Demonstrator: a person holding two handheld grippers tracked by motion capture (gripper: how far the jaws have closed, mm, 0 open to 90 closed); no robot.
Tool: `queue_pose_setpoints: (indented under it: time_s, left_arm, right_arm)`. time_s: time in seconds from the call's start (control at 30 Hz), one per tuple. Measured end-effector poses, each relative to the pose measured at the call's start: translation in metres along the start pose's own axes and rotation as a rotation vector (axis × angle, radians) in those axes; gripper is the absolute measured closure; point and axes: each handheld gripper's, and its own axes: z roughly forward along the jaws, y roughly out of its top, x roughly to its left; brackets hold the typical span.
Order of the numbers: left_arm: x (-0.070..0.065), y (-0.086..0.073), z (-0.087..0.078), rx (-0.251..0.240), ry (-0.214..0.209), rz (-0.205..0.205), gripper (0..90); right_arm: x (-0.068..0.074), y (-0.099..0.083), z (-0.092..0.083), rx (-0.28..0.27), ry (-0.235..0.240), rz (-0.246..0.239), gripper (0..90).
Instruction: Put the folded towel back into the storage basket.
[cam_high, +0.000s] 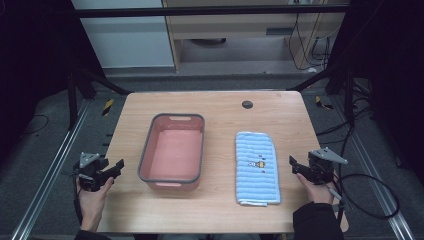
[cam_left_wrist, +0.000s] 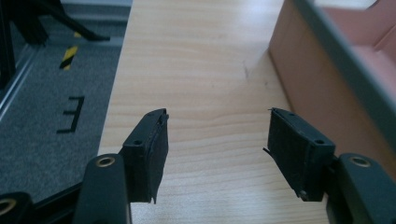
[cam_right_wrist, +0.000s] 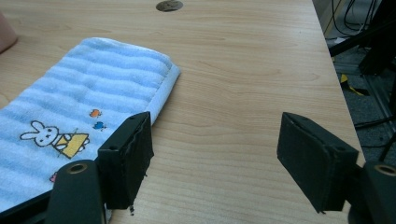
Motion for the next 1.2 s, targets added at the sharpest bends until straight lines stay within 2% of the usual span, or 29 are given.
queue_pose_setpoints:
  time_s: [0.13,0.47,0.57,0.7,0.9,1.07,1.2]
  left_arm:
    - [-0.005,0.004,-0.008,-0.021,0.003,0.016,38.3]
    - [-0.023,0.017,-0.025,-0.063,-0.058,0.024,38.9]
    - [-0.033,0.023,-0.032,-0.086,-0.09,0.037,38.0]
    - [-0.045,0.027,-0.036,-0.1,-0.111,0.065,36.6]
    - [-0.06,0.031,-0.043,-0.126,-0.137,0.085,35.9]
    - [-0.071,0.033,-0.043,-0.128,-0.155,0.098,35.9]
    - [-0.087,0.035,-0.043,-0.127,-0.176,0.121,36.0]
  right_arm:
    - [0.0,0.003,-0.004,-0.013,0.009,0.001,27.5]
    - [0.005,0.012,-0.014,-0.051,0.033,-0.008,29.2]
    - [0.006,0.014,-0.015,-0.062,0.042,-0.005,28.9]
    - [0.009,0.016,-0.016,-0.062,0.059,-0.012,28.2]
    - [0.013,0.022,-0.019,-0.081,0.08,-0.018,28.0]
    - [0.012,0.027,-0.021,-0.091,0.091,-0.021,29.0]
    - [0.01,0.034,-0.022,-0.101,0.102,-0.02,29.7]
